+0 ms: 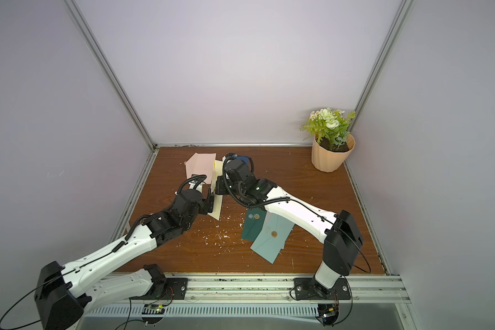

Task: Open the envelope
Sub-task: Open the envelope flap on the envelope.

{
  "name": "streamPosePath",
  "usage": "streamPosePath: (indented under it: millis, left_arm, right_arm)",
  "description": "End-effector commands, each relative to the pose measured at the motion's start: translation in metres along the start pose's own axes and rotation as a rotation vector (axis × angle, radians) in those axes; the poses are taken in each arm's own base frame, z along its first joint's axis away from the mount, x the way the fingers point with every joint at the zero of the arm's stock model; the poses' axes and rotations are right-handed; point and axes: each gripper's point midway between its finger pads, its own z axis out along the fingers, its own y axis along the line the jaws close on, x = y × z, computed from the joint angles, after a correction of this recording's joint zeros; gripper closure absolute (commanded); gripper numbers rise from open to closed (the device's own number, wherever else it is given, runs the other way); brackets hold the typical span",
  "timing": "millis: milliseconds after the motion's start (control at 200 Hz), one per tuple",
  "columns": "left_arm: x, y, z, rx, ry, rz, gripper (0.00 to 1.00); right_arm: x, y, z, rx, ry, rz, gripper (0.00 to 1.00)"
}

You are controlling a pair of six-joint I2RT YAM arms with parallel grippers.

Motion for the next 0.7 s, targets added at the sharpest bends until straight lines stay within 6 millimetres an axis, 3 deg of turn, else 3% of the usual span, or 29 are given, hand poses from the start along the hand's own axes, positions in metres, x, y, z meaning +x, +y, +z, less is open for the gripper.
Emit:
streamPosePath:
  millis: [0,696]
  left_arm:
    - [-0.022,0.0096,-0.0064,-0.037,-0.079,-0.059,0.12]
    - [-0.0148,0.019,-0.006,-0.053,-0.066,-0.072,0.1]
  right_arm:
    - [0.0228,0.0084,-0.0058,-0.041,0.088,-0.003,1.0]
    - [0.0232,0.0059,-0.0101,-0.034,0.083,-0.003,1.0]
